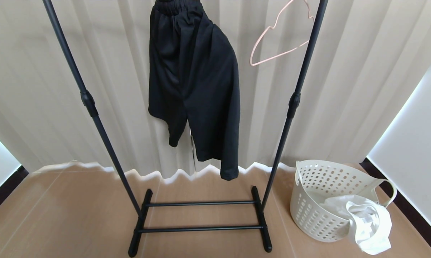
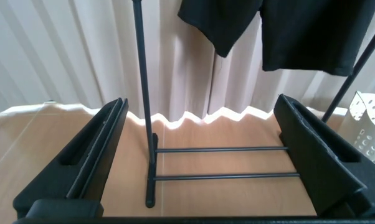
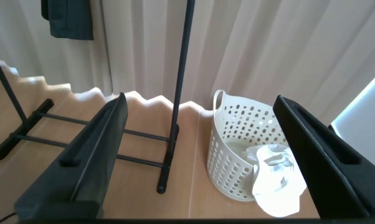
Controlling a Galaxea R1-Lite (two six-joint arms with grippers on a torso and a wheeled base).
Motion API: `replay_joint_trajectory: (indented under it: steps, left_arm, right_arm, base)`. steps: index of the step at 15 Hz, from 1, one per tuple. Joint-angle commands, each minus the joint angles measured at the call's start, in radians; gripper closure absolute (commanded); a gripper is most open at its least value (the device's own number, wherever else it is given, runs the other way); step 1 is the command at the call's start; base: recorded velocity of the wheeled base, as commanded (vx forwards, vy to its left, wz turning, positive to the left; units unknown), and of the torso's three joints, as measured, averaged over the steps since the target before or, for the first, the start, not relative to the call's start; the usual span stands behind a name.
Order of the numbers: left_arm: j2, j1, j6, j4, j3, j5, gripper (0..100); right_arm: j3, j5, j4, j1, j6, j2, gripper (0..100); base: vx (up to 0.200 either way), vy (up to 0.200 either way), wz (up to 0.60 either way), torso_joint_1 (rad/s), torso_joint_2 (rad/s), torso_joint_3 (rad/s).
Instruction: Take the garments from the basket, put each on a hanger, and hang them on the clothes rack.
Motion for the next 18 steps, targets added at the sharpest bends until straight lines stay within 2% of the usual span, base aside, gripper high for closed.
replay_joint_trajectory:
  steps: [1, 8, 14, 17, 18]
  left_arm:
    - [0.001, 0.000, 0.000, 0.000, 0.000, 0.000, 0]
    - [0.001, 0.000, 0.001, 0.000, 0.000, 0.000, 0]
    - [0.001, 0.000, 0.001, 0.000, 0.000, 0.000, 0]
    - [0.001, 0.000, 0.001, 0.002, 0.000, -0.001, 0]
    - [0.001, 0.000, 0.001, 0.002, 0.000, -0.001, 0]
  right_arm:
    - [0.000, 0.000, 0.001, 0.000, 0.000, 0.001, 0]
    - [0.000, 0.000, 0.001, 0.000, 0.000, 0.001, 0]
    - [0.000, 0.000, 0.001, 0.000, 0.000, 0.001, 0]
    - [0.000, 0.000, 0.001, 0.000, -0.001, 0.001, 0]
    - [0.000, 0.000, 0.001, 0.000, 0.000, 0.001, 0]
  base:
    - [0.000, 0.000, 0.00, -0.041, 0.35, 0.286]
    - [0.000, 0.000, 0.00, -0.005, 0.08, 0.070]
    - [0.000, 0.000, -0.60, 0.001, 0.00, 0.005]
    - [0.000, 0.000, 0.00, 0.000, 0.00, 0.000]
    - [0.000, -0.200, 0.00, -0.002, 0.01, 0.002]
